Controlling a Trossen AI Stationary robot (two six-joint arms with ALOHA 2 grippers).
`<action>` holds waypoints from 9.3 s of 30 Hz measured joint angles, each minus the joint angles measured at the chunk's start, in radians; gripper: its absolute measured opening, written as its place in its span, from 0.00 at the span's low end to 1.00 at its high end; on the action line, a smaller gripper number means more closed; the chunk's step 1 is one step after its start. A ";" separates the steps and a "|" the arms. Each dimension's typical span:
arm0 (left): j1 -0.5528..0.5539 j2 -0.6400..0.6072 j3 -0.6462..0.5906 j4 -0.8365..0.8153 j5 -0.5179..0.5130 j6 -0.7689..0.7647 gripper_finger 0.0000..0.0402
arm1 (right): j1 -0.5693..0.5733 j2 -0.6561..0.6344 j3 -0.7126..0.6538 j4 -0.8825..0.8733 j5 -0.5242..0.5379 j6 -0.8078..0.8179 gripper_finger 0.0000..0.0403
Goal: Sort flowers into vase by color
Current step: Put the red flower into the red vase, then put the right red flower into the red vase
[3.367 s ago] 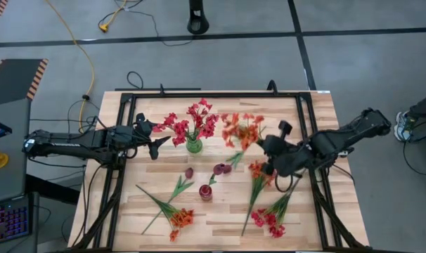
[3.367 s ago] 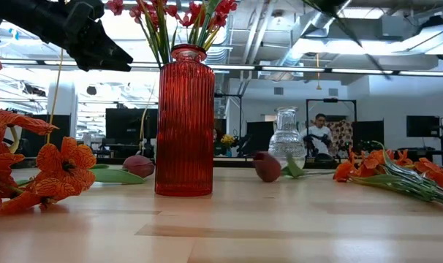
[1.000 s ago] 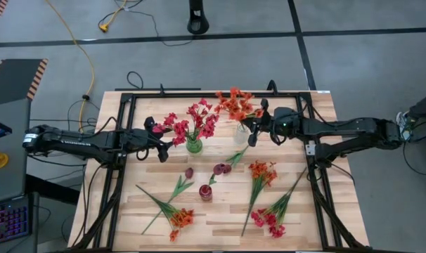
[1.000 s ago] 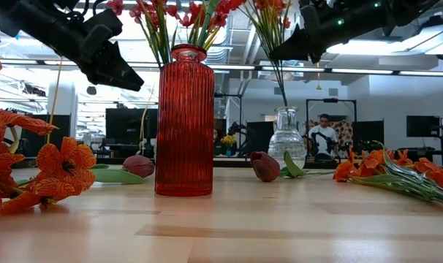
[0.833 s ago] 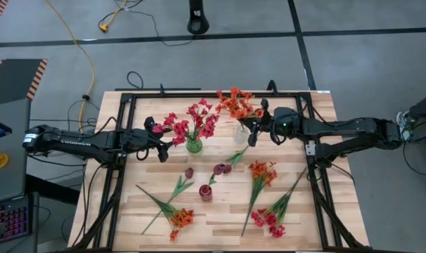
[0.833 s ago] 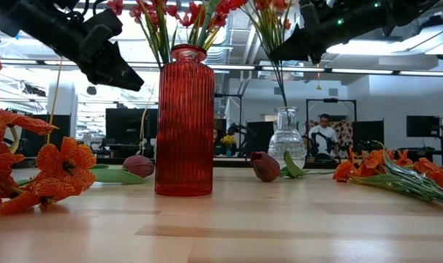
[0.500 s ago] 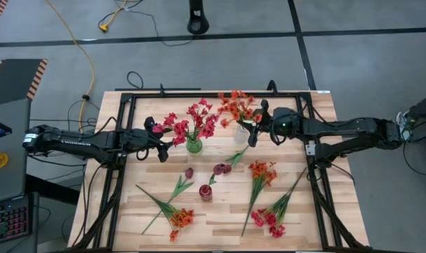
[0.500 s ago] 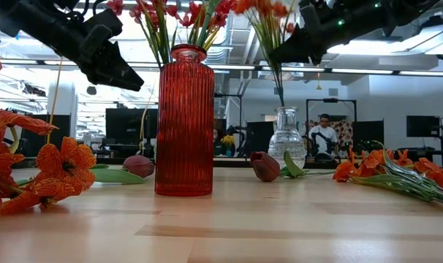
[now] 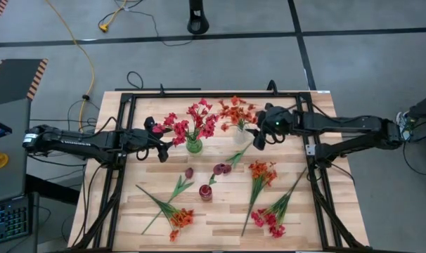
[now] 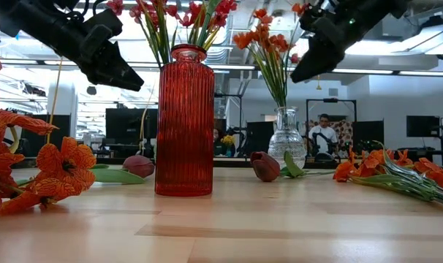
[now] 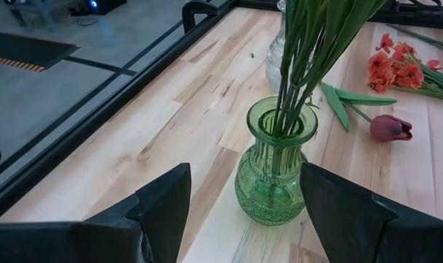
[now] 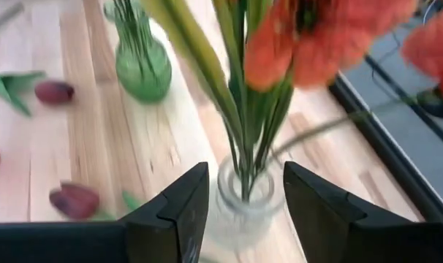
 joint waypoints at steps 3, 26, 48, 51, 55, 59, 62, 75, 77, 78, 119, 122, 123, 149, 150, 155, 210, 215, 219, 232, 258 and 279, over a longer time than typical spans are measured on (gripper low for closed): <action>0.000 0.000 0.000 0.000 0.000 0.000 0.61 | 0.000 0.000 0.023 -0.088 0.000 0.000 0.51; 0.000 0.000 0.000 0.000 0.000 -0.005 0.61 | 0.009 0.006 -0.034 -0.414 -0.020 0.207 0.51; 0.000 0.000 0.000 0.002 -0.002 -0.007 0.61 | 0.289 0.120 -0.172 0.202 -0.077 0.133 0.43; 0.000 0.000 0.001 0.006 -0.002 -0.007 0.61 | 0.313 0.201 -0.172 0.297 -0.078 0.036 0.42; 0.000 0.000 0.001 0.017 0.003 -0.007 0.61 | 0.315 0.301 -0.137 0.312 -0.077 -0.013 0.42; 0.000 0.000 0.001 0.021 0.003 -0.007 0.61 | 0.292 0.373 -0.075 0.221 -0.073 -0.039 0.42; 0.000 0.000 0.001 0.021 0.004 -0.007 0.61 | 0.273 0.420 -0.029 0.116 -0.071 -0.081 0.42; 0.000 0.000 0.001 0.021 0.005 -0.007 0.61 | 0.210 0.567 0.097 -0.059 -0.042 -0.167 0.42; 0.000 0.000 0.001 0.022 0.005 -0.007 0.61 | 0.206 0.580 0.113 -0.100 -0.024 -0.171 0.42; 0.000 0.000 0.001 0.022 0.005 -0.007 0.61 | 0.204 0.581 0.118 -0.112 -0.018 -0.171 0.42; 0.000 0.000 0.000 0.022 0.005 -0.007 0.61 | 0.164 0.636 0.121 -0.152 -0.075 -0.196 0.10; 0.000 0.000 0.000 0.022 0.005 -0.007 0.61 | 0.165 0.636 0.120 -0.155 -0.080 -0.196 0.05; 0.000 0.000 0.000 0.022 0.005 -0.007 0.61 | 0.165 0.636 0.120 -0.157 -0.082 -0.196 0.05; 0.000 0.000 0.000 0.022 0.005 -0.007 0.61 | 0.168 0.637 0.119 -0.172 -0.079 -0.109 0.29; 0.000 0.000 0.000 0.021 0.005 -0.007 0.61 | 0.168 0.637 0.119 -0.172 -0.078 -0.109 0.31; 0.000 0.000 0.000 0.022 0.005 -0.007 0.61 | 0.168 0.639 0.159 -0.240 -0.085 -0.109 0.40; 0.000 0.000 0.000 0.015 0.018 -0.007 0.61 | 0.116 0.710 0.238 -0.310 -0.185 -0.274 0.09; 0.000 0.000 0.000 0.015 0.019 -0.007 0.61 | 0.116 0.707 0.240 -0.314 -0.186 -0.241 0.04; 0.000 0.000 0.000 0.015 0.021 -0.007 0.61 | 0.116 0.708 0.260 -0.347 -0.188 -0.229 0.04; 0.000 0.000 0.000 0.015 0.020 -0.006 0.61 | 0.116 0.618 0.357 -0.516 -0.187 -0.205 0.04; 0.000 0.000 0.000 0.021 0.022 -0.016 0.61 | 0.444 0.126 0.354 -0.342 0.292 0.243 0.04; 0.000 0.000 0.000 0.022 0.024 -0.018 0.61 | 0.856 0.348 0.354 0.267 0.894 0.237 0.04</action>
